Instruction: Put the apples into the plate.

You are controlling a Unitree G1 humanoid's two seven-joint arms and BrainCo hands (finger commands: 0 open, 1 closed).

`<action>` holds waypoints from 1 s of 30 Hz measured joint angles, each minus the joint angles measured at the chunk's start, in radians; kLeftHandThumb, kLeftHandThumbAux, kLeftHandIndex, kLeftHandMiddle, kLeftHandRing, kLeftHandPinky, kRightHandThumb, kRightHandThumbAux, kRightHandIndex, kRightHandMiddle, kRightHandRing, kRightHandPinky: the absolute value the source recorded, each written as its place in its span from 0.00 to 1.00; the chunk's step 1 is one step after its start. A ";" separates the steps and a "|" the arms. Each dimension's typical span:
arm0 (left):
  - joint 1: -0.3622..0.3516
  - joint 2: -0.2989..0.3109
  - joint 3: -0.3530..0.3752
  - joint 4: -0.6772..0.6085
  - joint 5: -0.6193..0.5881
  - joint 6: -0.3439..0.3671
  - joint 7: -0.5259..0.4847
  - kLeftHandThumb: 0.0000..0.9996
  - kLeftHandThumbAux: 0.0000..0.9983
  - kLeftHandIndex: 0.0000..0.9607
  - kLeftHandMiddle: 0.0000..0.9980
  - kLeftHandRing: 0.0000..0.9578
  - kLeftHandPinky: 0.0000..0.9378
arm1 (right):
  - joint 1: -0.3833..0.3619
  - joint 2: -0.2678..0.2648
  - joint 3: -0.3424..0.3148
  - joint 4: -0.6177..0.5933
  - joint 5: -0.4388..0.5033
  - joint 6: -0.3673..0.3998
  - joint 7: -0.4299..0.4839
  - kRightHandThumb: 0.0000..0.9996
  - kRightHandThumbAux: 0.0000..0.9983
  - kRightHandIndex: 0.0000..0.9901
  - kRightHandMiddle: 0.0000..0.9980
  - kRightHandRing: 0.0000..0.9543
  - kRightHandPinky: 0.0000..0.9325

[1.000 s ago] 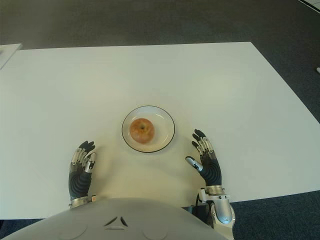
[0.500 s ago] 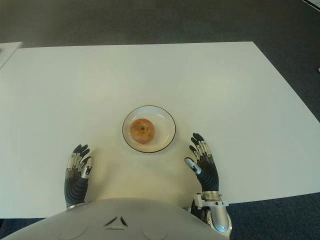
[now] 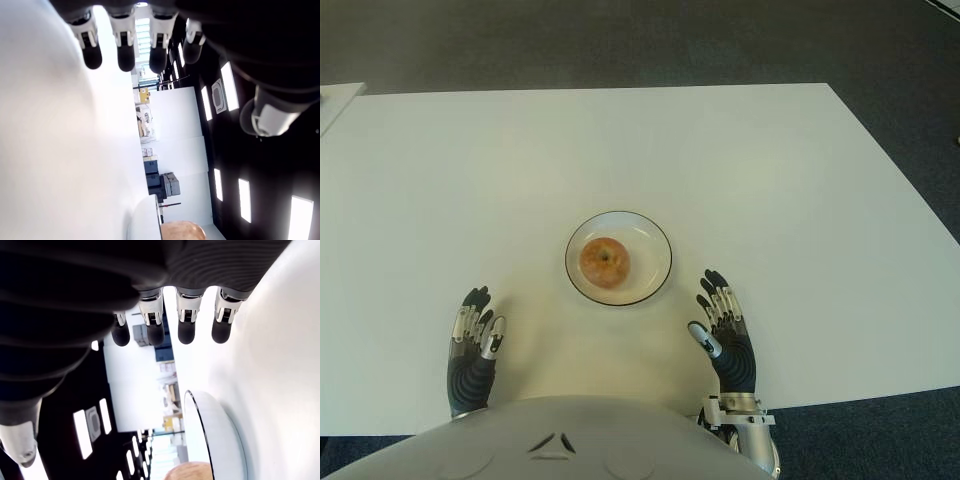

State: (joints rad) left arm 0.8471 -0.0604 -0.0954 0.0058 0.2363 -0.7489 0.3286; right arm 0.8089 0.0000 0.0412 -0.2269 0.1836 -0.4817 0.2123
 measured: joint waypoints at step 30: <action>0.018 -0.009 -0.008 -0.043 -0.016 0.006 -0.019 0.09 0.42 0.13 0.13 0.11 0.13 | 0.047 0.004 0.039 -0.127 -0.078 0.088 -0.050 0.37 0.58 0.00 0.00 0.00 0.00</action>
State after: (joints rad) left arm 0.8648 -0.0689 -0.1032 -0.0376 0.2204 -0.7426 0.3094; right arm 0.8562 0.0038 0.0807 -0.3541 0.1053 -0.3942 0.1619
